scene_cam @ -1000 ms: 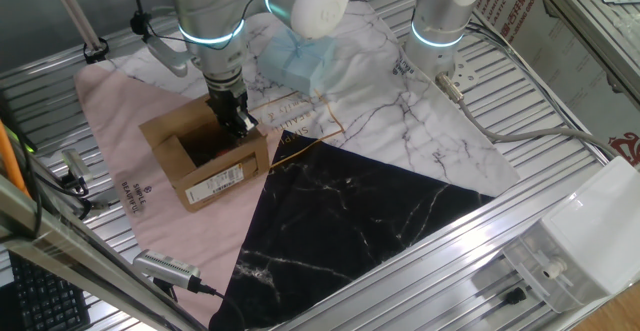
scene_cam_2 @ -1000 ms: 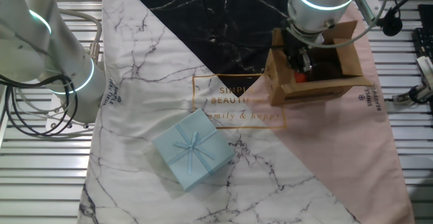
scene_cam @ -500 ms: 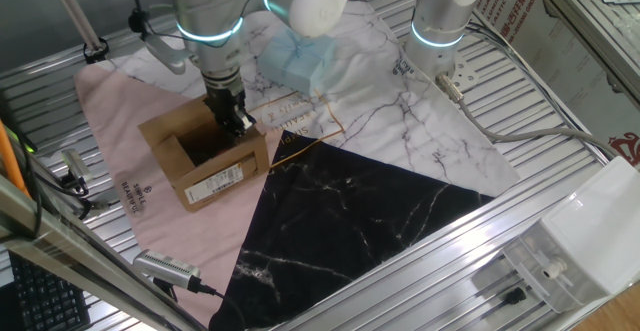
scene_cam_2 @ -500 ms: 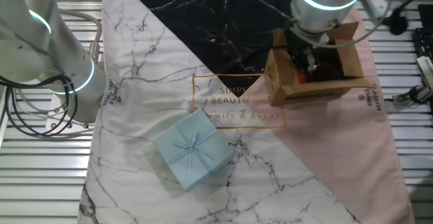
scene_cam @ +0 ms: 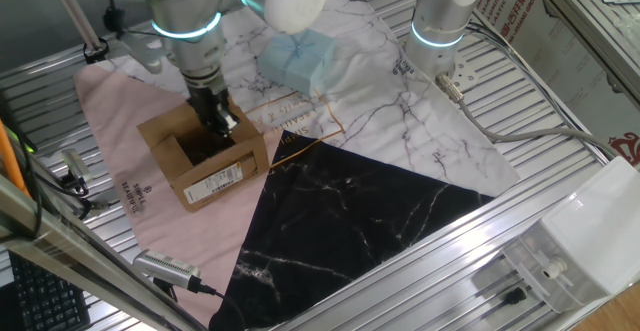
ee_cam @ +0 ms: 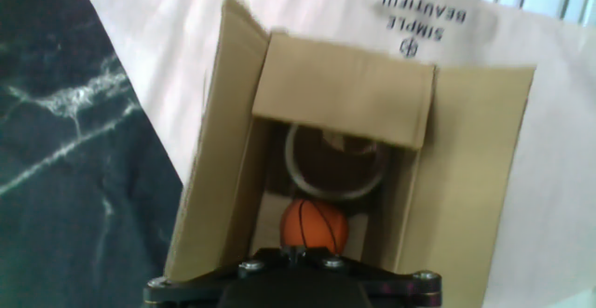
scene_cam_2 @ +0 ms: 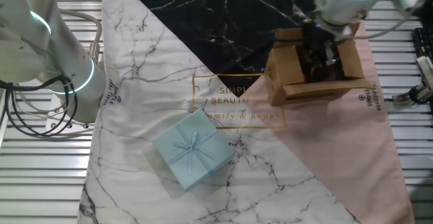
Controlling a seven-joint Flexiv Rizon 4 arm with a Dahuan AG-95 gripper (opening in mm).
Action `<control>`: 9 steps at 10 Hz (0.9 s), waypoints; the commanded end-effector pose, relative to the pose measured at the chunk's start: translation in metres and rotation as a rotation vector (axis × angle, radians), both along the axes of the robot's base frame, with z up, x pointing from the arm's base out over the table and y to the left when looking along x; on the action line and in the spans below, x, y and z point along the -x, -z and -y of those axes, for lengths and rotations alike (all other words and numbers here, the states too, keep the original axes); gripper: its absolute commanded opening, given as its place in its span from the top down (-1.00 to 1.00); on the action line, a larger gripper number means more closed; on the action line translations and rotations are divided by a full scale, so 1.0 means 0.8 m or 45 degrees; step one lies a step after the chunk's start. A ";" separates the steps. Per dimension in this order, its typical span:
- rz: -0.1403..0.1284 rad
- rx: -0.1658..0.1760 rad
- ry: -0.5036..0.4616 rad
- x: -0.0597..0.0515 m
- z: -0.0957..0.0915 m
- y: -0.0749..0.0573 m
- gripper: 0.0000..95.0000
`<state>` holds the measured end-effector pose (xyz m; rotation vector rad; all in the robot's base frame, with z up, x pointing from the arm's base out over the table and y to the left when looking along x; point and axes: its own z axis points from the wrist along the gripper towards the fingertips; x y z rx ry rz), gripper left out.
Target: Cover the box
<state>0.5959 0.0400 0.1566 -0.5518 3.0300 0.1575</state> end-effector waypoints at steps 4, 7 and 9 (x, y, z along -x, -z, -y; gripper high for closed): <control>-0.056 0.013 -0.049 -0.083 -0.026 -0.035 1.00; -0.066 0.010 -0.035 -0.112 -0.045 -0.036 1.00; -0.062 0.006 -0.044 -0.113 -0.042 -0.025 1.00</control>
